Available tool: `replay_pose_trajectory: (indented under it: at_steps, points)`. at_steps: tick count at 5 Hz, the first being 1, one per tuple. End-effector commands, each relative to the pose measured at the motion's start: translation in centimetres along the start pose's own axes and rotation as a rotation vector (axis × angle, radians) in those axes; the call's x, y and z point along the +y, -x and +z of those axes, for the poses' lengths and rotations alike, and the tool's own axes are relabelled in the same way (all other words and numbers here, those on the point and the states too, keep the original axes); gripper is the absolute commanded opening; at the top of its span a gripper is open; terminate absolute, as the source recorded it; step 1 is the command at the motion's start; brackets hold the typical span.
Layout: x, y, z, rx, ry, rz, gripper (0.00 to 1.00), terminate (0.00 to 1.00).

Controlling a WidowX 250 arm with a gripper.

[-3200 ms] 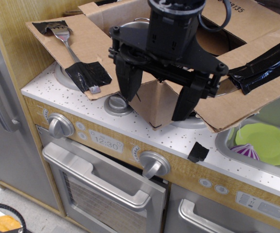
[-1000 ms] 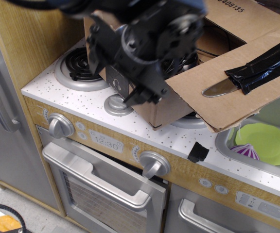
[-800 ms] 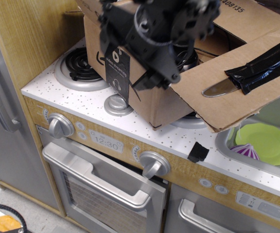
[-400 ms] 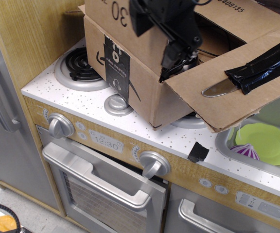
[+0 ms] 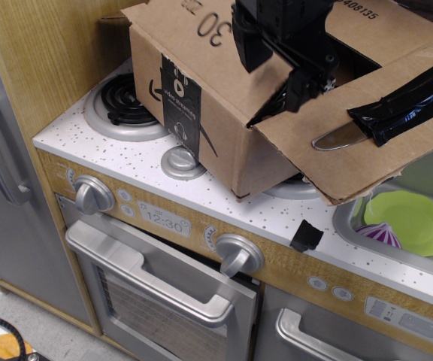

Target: Close large4fbox flaps

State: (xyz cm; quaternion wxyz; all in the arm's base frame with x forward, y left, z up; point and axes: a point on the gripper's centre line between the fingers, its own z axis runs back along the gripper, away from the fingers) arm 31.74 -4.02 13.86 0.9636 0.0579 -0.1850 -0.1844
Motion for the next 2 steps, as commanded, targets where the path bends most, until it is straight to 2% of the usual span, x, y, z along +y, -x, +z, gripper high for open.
replay_pose_trajectory:
  at_steps: [1,2]
  points:
    - [0.51,-0.65,-1.59,-0.039,0.061,0.006,1.00,0.00]
    - [0.47,0.18,-2.26,0.010,0.123,0.031,1.00,1.00]
